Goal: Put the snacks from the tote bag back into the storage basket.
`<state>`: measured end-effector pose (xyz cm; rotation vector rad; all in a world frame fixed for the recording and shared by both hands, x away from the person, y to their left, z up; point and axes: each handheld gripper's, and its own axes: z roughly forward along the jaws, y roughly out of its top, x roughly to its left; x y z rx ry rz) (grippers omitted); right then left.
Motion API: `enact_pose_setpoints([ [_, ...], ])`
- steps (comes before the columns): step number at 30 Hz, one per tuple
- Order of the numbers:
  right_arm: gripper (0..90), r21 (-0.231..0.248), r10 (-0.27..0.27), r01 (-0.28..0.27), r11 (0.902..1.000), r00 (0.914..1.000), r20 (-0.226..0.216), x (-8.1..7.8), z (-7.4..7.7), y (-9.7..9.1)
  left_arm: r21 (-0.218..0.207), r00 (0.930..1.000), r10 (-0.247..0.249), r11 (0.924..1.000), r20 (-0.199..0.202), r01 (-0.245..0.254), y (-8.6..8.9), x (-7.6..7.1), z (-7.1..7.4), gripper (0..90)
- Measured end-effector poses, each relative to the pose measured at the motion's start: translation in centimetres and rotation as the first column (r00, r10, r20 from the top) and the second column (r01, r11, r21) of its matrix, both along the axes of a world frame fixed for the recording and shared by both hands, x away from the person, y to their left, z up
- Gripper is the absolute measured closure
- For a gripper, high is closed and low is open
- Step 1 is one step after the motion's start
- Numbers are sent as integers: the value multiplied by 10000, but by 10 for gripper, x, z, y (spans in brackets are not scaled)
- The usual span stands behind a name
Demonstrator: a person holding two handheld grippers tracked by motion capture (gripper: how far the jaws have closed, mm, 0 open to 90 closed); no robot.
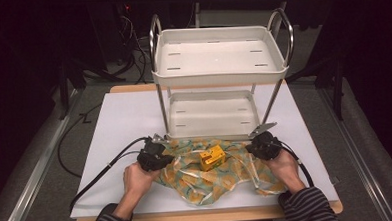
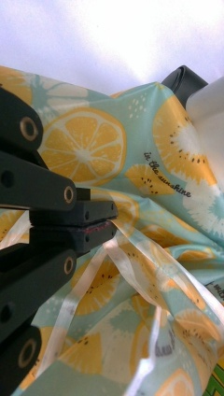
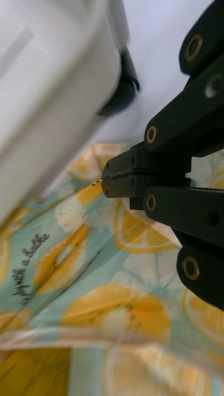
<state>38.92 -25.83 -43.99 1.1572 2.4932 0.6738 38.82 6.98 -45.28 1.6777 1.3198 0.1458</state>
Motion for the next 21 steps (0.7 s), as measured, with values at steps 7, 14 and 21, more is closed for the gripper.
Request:
enact_pose_setpoints([
  [7,900,13,-357,358,9994,9984,-449,10,-13,-6,-156,10000,-72,9999,-65,71,0,1,1,892],
  [14,675,1500,-465,496,9874,9986,-237,5,4,-4,-50,9998,-140,9999,-103,139,0,1,-1,887],
  [21,566,1963,-510,223,9803,9885,1424,-19,40,-9,-2,9999,-148,9999,-47,148,1,0,-1,870],
])
